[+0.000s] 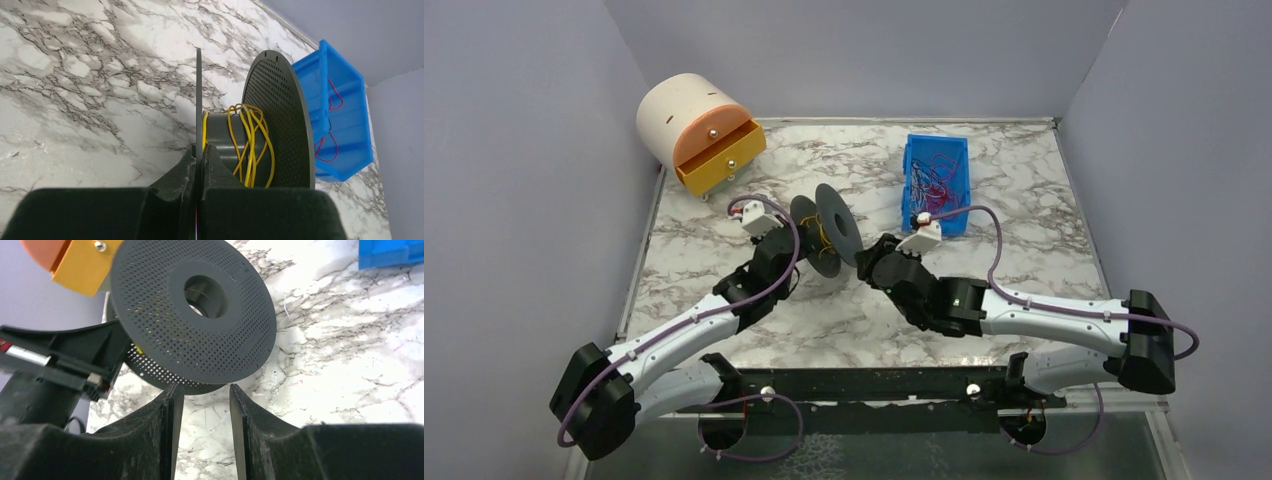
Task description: Wrap the cables
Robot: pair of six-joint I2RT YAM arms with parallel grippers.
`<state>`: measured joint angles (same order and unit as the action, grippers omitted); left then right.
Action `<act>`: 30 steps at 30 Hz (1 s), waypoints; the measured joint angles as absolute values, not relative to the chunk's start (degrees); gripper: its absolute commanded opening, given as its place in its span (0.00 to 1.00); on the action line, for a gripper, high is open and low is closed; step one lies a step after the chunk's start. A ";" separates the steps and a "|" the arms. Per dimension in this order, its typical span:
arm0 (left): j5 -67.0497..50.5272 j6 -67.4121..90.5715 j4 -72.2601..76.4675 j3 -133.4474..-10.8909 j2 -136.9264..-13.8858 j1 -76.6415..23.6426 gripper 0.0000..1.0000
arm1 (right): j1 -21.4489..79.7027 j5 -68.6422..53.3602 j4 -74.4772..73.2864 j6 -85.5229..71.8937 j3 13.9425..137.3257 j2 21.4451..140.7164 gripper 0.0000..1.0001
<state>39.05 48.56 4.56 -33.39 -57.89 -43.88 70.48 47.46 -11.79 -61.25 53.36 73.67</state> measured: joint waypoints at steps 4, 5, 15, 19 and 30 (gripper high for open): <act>32.93 48.58 5.87 -32.36 -58.30 -39.38 0.00 | 70.35 44.58 -7.99 -55.24 50.57 70.00 0.44; 31.53 48.66 6.46 -32.10 -58.37 -38.52 0.00 | 70.35 43.77 -6.94 -53.71 49.58 69.06 0.44; 14.06 50.46 14.13 -29.45 -61.63 -28.88 0.00 | 70.28 37.15 -1.06 -39.13 43.42 63.79 0.45; 8.88 51.03 16.95 -29.45 -63.26 -26.33 0.00 | 70.28 35.51 -0.91 -36.01 42.68 63.48 0.47; -5.39 52.90 26.70 -29.54 -74.04 -19.44 0.00 | 69.60 33.41 -1.34 -33.54 40.38 61.87 0.50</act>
<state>-5.39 52.90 26.70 -29.54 -74.04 -19.44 69.60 33.41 -1.34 -33.54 40.38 61.87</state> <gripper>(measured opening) 0.026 0.493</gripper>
